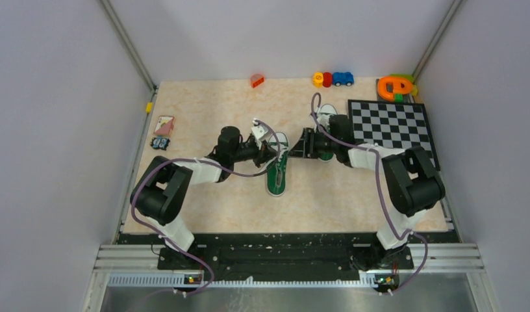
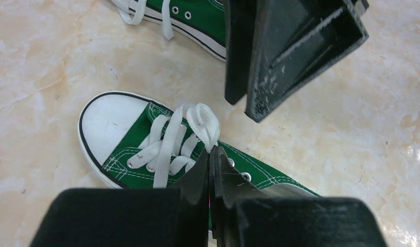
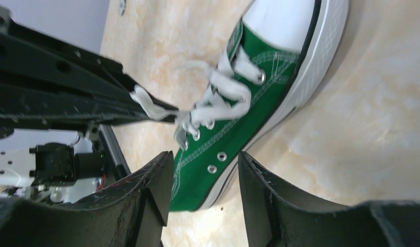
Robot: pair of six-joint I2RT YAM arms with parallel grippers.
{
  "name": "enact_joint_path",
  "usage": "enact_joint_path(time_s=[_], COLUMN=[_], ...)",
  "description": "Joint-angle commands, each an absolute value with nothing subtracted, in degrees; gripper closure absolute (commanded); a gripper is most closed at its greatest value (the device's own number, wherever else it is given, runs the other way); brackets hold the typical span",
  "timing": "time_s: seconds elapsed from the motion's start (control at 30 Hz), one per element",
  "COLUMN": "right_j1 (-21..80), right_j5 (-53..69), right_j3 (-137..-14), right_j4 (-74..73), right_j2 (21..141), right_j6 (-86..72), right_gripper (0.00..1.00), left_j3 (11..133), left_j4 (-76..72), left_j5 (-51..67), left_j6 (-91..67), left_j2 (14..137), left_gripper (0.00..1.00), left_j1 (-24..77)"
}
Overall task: Tie the shoes
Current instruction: Wrap the shoelace around the shoelace, then cross the shoelace with the shoelace.
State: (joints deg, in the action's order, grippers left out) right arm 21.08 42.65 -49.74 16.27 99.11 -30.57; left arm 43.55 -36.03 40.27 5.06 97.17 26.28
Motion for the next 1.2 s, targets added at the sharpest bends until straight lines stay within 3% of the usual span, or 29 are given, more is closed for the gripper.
enact_joint_path(time_s=[0.0, 0.3, 0.53, 0.73, 1.17], right_j1=[20.15, 20.96, 24.71, 26.20, 28.53], right_j5=[40.00, 42.87, 38.96, 41.37, 41.39], right_j3=[-57.51, -77.82, -101.19, -113.44, -117.42], right_j4=[11.82, -6.72, -30.36, -42.74, -52.24], right_j2=[96.74, 108.91, 120.77, 127.65, 130.71], right_j6=[-26.31, -19.45, -1.72, 9.04, 17.48], right_gripper=[0.47, 0.46, 0.55, 0.61, 0.61], left_j3=[42.71, 38.62, 37.33, 36.41, 35.38], left_j4=[-39.00, -49.50, -52.20, -55.14, -56.48], left_j5=[39.28, 37.67, 36.30, 35.92, 34.41], left_j6=[4.08, -2.96, -4.78, -6.70, -8.17], left_j2=[95.56, 96.16, 95.68, 96.12, 96.28], left_gripper=[1.00, 1.00, 1.00, 1.00, 1.00], left_j1=[26.10, 26.02, 25.83, 25.75, 25.75])
